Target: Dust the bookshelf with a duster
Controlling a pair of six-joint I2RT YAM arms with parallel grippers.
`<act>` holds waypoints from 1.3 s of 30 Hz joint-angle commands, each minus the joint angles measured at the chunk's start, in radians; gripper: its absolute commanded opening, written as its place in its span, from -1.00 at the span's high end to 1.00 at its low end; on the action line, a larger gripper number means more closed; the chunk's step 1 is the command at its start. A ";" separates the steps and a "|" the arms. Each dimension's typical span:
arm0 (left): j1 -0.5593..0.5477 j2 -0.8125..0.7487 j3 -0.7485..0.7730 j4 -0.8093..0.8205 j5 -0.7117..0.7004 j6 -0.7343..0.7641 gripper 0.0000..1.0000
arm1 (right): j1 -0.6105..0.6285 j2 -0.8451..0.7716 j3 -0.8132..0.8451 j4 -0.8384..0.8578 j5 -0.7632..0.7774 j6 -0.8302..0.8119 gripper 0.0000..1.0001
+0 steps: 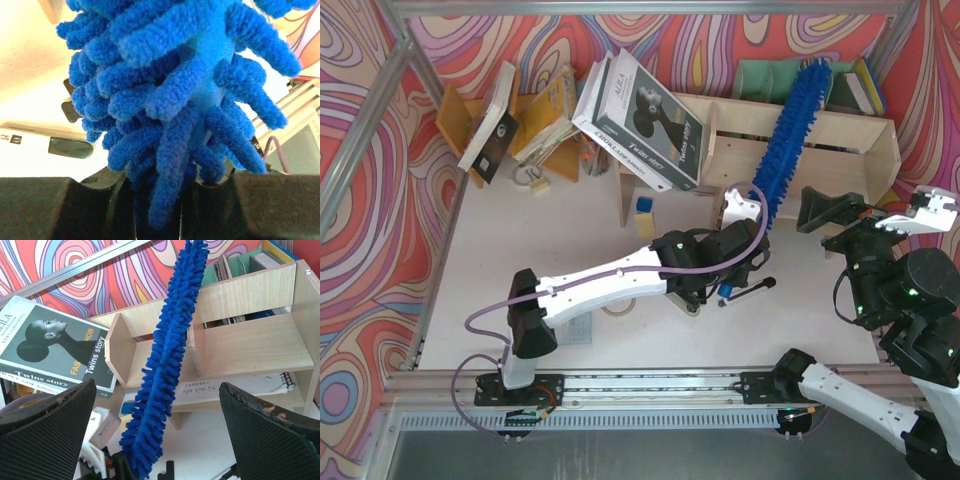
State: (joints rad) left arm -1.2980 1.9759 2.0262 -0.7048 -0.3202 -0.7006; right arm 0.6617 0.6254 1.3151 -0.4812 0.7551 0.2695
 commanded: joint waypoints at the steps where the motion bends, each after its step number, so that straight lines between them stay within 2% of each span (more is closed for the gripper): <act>1: 0.011 -0.110 -0.080 0.046 -0.064 0.028 1.00 | 0.004 -0.004 0.016 0.018 0.016 0.005 -0.98; 7: 0.057 -0.138 -0.113 0.043 -0.078 0.012 1.00 | 0.004 0.003 0.012 0.008 0.005 0.025 -0.97; 13: 0.081 -0.120 -0.074 0.024 -0.067 0.020 1.00 | 0.004 -0.003 0.021 -0.005 0.008 0.028 -0.97; 25: 0.070 0.024 0.181 -0.065 0.085 0.048 1.00 | 0.004 0.009 0.127 0.050 0.013 -0.061 -0.98; 35: 0.048 0.164 0.523 -0.250 0.088 0.046 1.00 | 0.004 0.059 0.211 0.086 -0.005 -0.107 -0.98; 39: 0.049 0.206 0.590 -0.246 0.135 0.033 1.00 | 0.004 0.073 0.225 0.098 -0.012 -0.113 -0.97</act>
State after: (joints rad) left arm -1.2507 2.1551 2.5538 -0.9401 -0.2146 -0.6689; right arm 0.6617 0.6781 1.5143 -0.4252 0.7517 0.1860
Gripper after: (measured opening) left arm 0.344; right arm 0.987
